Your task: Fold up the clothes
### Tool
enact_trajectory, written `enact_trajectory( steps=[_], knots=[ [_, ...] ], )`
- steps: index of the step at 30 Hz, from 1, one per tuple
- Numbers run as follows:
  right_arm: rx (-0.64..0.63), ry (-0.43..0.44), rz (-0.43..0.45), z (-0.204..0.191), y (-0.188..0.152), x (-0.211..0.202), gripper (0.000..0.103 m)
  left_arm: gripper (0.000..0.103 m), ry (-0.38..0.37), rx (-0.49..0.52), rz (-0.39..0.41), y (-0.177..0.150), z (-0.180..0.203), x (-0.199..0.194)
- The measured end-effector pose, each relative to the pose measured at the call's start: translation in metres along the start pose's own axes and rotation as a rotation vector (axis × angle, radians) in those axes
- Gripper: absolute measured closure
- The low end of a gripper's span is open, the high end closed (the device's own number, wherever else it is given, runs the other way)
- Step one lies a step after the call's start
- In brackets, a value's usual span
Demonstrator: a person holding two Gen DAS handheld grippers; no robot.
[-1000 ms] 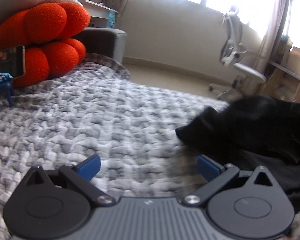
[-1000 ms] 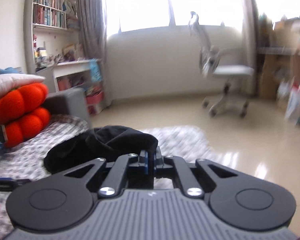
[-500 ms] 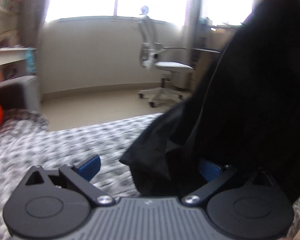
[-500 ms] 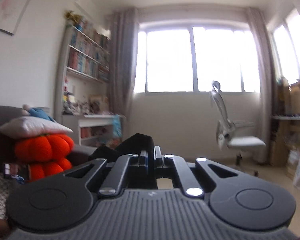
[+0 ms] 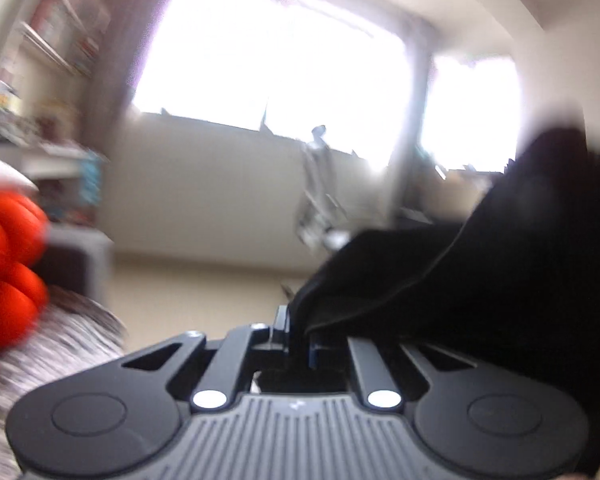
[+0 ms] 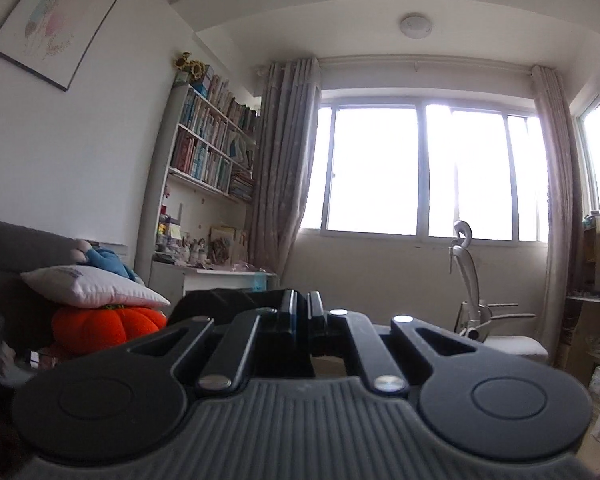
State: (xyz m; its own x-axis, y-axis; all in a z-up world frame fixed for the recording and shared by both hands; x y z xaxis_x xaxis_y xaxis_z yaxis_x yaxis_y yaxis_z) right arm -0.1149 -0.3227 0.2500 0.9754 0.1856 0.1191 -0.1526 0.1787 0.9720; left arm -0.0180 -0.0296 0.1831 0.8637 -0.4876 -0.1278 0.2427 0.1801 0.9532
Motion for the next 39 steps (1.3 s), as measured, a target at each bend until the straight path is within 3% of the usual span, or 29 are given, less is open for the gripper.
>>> enact_trajectory(
  steps=[6, 9, 11, 15, 16, 17, 22, 24, 26, 29, 32, 34, 35, 36, 37, 38, 39],
  knots=[
    [0.005, 0.035, 0.015, -0.019, 0.006, -0.001, 0.101, 0.095, 0.098, 0.013, 0.167, 0.073, -0.011, -0.073],
    [0.022, 0.03, 0.041, -0.02, 0.02, -0.007, 0.101, 0.095, 0.098, 0.007, 0.204, 0.088, -0.015, -0.09],
    [0.018, 0.069, 0.011, -0.03, 0.013, -0.004, 0.101, 0.096, 0.1, 0.008, 0.227, 0.096, -0.017, -0.101],
    [0.008, 0.146, -0.05, -0.052, 0.001, 0.001, 0.1, 0.096, 0.149, 0.012, 0.19, 0.085, -0.023, -0.103],
    [0.006, 0.165, -0.065, -0.057, -0.002, 0.002, 0.098, 0.096, 0.157, 0.006, 0.181, 0.082, -0.025, -0.103],
    [0.003, 0.185, -0.08, -0.063, -0.005, 0.003, 0.089, 0.096, 0.149, -0.009, 0.182, 0.085, -0.025, -0.108],
    [-0.022, 0.388, -0.233, -0.12, -0.063, 0.011, 0.088, 0.096, 0.108, -0.083, 0.188, 0.097, -0.026, -0.133],
    [-0.064, 0.449, -0.284, -0.145, -0.086, 0.014, 0.074, 0.096, 0.092, -0.113, 0.19, 0.101, -0.026, -0.142],
    [-0.093, 0.486, -0.295, -0.164, -0.098, 0.014, 0.057, 0.096, 0.075, -0.143, 0.192, 0.106, -0.026, -0.152],
    [-0.095, 0.534, -0.281, -0.178, -0.101, 0.012, 0.054, 0.096, 0.023, -0.171, 0.212, 0.118, -0.017, -0.165],
    [-0.087, 0.551, -0.262, -0.179, -0.099, 0.011, 0.041, 0.096, -0.067, -0.178, 0.25, 0.135, 0.002, -0.172],
    [-0.083, 0.56, -0.257, -0.179, -0.101, 0.01, 0.04, 0.095, -0.074, -0.171, 0.244, 0.139, 0.007, -0.163],
    [-0.075, 0.57, -0.26, -0.18, -0.103, 0.011, 0.04, 0.095, -0.047, -0.158, 0.233, 0.137, 0.003, -0.152],
    [-0.063, 0.586, -0.265, -0.183, -0.104, 0.012, 0.05, 0.095, -0.02, -0.163, 0.204, 0.131, -0.005, -0.137],
    [-0.045, 0.605, -0.274, -0.183, -0.106, 0.013, 0.066, 0.095, 0.004, -0.172, 0.17, 0.125, -0.015, -0.121],
    [-0.025, 0.61, -0.292, -0.183, -0.108, 0.017, 0.097, 0.095, 0.014, -0.194, 0.111, 0.113, -0.027, -0.102],
    [-0.005, 0.595, -0.309, -0.181, -0.11, 0.023, 0.099, 0.093, 0.024, -0.212, 0.058, 0.101, -0.038, -0.086]
  ],
)
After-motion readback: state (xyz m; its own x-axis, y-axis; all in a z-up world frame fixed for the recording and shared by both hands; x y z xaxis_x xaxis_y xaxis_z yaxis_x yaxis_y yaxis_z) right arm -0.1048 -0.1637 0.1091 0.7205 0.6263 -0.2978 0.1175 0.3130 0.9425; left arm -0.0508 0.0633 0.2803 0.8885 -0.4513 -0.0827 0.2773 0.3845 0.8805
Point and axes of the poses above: each gripper's, at about its wrist camera, not at the fingertips, and x roughly the way its jaws point, z to its right, y to its top, the point moved 7 cm from there along x, roughly the way its jaws point, and after that the axes turned 6 degrees about -x, right-handed, at the moved point
